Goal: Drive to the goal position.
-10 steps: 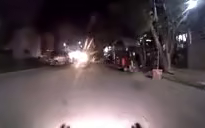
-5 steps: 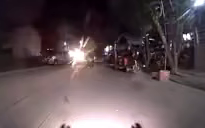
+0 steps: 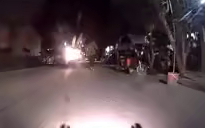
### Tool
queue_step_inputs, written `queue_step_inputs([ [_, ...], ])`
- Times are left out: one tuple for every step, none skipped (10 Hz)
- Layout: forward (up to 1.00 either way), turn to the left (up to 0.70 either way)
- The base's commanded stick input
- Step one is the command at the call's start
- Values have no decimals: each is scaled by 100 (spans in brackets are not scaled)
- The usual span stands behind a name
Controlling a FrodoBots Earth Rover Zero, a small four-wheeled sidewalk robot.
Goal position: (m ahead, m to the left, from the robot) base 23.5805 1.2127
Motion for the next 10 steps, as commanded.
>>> queue_step_inputs([
  [70,0],
  [70,0],
  [70,0],
  [70,0],
  [70,0],
  [70,0],
  [70,0],
  [70,0],
  [70,0],
  [70,0],
])
